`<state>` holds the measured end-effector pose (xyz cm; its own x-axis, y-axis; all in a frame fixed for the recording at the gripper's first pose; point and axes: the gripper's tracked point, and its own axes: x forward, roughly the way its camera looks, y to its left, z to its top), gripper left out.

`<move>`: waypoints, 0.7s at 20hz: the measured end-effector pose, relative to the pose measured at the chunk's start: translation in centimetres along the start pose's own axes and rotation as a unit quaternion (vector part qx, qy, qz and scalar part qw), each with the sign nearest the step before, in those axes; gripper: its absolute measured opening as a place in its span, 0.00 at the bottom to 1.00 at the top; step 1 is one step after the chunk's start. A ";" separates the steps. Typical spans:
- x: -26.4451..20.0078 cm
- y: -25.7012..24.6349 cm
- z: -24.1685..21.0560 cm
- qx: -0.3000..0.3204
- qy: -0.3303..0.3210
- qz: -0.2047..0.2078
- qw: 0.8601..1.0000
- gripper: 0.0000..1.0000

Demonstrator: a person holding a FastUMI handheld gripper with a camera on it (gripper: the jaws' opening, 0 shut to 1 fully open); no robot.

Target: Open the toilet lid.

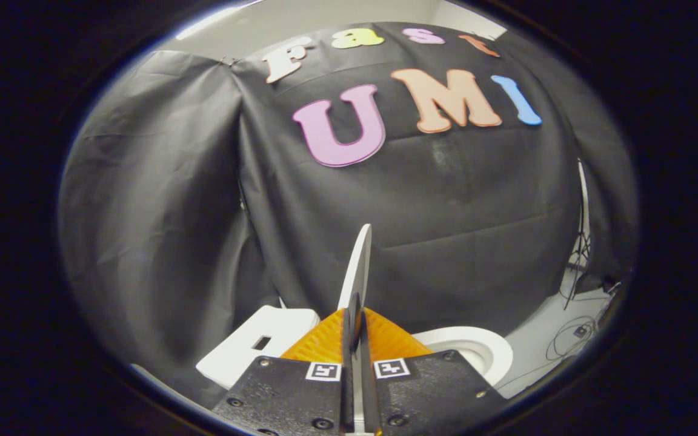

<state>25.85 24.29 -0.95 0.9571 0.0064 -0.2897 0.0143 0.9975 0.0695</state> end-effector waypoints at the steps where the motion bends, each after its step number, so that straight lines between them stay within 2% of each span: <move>1: 0.1 0.7 0.1 -0.004 0.000 0.005 1.000 0.06; 11: 1.4 11.0 -0.4 -0.035 0.015 0.092 0.995 0.12; 14: 1.8 13.6 -1.0 -0.043 0.019 0.107 0.993 0.13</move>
<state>27.47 37.94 -1.52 0.9243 0.2192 -0.3125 -0.2136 0.9755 0.0524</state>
